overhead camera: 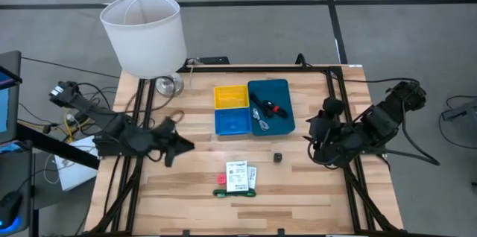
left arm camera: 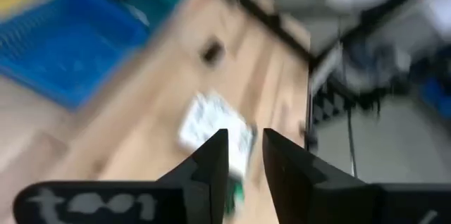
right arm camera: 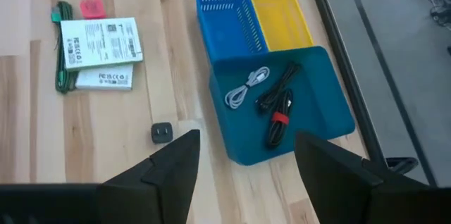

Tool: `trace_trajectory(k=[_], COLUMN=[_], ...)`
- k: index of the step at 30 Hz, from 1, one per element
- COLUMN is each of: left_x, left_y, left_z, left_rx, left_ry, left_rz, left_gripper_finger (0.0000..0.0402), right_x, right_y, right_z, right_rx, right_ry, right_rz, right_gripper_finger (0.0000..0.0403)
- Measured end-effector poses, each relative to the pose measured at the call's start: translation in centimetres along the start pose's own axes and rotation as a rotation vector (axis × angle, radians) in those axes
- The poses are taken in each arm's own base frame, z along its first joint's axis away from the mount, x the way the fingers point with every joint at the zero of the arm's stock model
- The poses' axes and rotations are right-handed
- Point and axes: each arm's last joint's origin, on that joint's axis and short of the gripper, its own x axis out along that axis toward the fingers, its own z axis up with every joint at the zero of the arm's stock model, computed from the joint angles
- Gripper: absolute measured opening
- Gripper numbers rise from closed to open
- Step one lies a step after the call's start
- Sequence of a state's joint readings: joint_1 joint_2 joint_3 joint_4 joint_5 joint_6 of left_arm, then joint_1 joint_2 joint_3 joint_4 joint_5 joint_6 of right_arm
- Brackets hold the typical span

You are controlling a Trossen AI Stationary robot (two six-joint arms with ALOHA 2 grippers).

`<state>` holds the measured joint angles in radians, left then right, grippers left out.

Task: Pick and place items into bin
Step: Put the green charger cable in the dark blue bin

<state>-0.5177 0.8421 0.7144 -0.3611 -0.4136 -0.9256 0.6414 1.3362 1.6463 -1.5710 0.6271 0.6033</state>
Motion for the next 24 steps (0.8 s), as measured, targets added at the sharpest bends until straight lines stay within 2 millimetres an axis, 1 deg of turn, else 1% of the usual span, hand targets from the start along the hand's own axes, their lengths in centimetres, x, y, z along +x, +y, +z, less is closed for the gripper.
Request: trace_trajectory(k=[5, 10, 16, 19, 24], left_x=[2.3, 4.6, 8.0, 9.9, 13.1], left_y=[-3.6, -6.0, -8.2, -8.8, -9.6], left_z=[0.1, -0.3, -1.5, -2.6, -4.3], left_rx=[0.073, 0.111, 0.162, 0.193, 0.255], left_ry=[0.270, 0.479, 0.565, 0.636, 0.694], left_rz=[-0.057, -0.038, -0.022, -0.016, 0.006], left_gripper_finger=[0.0075, 0.0075, 0.0075, 0.0075, 0.0075], right_x=[-0.4, -1.1, -2.1, -2.6, -3.3], right_y=[-0.3, -0.7, -1.0, -0.9, -0.8], right_z=[-0.2, -0.7, -1.4, -1.7, -2.2], right_rx=[0.003, 0.005, -0.009, -0.024, -0.057], right_ry=[-0.009, -0.015, -0.024, -0.032, -0.050], right_rz=[0.014, 0.056, 0.126, 0.155, 0.185], right_gripper_finger=[0.0226, 0.0226, 0.0226, 0.0226, 0.0226])
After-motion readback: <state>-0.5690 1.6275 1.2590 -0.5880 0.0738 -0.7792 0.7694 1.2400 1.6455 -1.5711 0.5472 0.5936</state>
